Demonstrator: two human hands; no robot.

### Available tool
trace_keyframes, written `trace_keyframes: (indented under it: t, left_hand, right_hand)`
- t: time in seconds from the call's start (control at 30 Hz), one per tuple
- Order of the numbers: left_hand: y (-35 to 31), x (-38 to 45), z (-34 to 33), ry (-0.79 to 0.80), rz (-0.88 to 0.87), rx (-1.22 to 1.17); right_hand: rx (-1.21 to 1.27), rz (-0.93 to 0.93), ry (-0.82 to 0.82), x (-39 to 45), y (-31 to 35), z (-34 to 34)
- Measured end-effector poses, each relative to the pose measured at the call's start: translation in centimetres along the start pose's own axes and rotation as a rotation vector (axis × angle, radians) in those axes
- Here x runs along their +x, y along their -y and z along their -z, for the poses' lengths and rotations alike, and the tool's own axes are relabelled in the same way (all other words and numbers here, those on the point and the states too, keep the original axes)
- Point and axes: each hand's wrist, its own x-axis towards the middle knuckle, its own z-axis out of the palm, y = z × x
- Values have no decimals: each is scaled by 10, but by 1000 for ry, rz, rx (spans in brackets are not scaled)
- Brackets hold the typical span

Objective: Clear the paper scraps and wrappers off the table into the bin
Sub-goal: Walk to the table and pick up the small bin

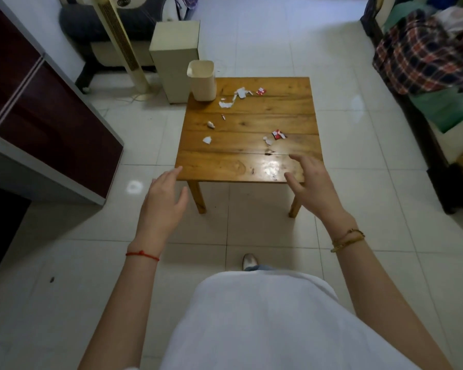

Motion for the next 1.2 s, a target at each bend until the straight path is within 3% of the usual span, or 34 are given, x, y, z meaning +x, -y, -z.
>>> trace_keyframes:
  t: [0.5, 0.87, 1.2]
  left_hand:
    - [27, 224, -35, 79, 115, -16]
    - [80, 476, -44, 125, 177, -30]
    - [122, 675, -114, 212, 318, -96]
  right_hand:
    - [-55, -24, 125, 225, -29, -58]
    - [-74, -117, 142, 425, -9, -118]
    - [-113, -174, 155, 563, -24, -173]
